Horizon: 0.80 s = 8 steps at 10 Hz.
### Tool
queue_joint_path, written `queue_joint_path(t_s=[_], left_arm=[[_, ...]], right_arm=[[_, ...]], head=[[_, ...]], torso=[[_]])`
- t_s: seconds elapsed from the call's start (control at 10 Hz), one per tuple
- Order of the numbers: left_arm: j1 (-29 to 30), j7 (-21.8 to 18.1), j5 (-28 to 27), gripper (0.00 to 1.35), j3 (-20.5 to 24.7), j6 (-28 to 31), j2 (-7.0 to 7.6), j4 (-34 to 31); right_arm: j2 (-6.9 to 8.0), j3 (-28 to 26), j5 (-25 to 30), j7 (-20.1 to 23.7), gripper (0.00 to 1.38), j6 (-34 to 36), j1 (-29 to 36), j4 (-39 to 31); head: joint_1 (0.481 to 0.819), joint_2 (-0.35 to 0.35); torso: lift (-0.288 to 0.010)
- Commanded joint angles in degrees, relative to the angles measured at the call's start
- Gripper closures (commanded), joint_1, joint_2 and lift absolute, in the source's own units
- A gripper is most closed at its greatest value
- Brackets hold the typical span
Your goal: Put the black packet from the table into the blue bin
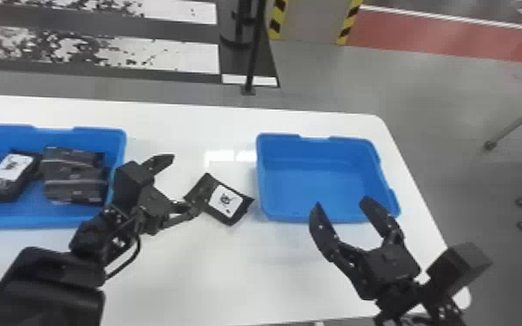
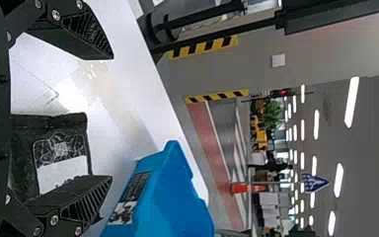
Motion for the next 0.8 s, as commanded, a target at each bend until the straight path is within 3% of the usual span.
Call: queue_joint_path(t_s=[0.0, 0.2, 0.4, 0.7], left_arm=[[-3.2, -0.8, -2.8, 0.17, -3.1, 2.4, 0.19, 3.6], [-5.9, -1.4, -2.4, 0.17, -7.8, 6.0, 0.89, 6.1], [-7.5, -1.6, -2.4, 0.17, -9.5, 7.7, 0.89, 8.0], [-10.3, -1.2, -3.7, 0.18, -9.9, 9.9, -0.34, 13.5]], right_arm=[[0.0, 0.0, 0.0, 0.0, 0.14, 0.0, -0.3, 0.1], [0.0, 0.1, 0.1, 0.0, 0.14, 0.0, -0.7, 0.6], [0.0, 0.1, 0.1, 0.0, 0.14, 0.0, -1.0, 0.8], [0.0, 0.3, -0.4, 0.0, 0.14, 0.0, -1.3, 1.3]], head=[[0.695, -0.206], [0.695, -0.246], [0.695, -0.273], [0.695, -0.285]], torso=[[-0.11], [-0.11], [-0.11], [-0.11]])
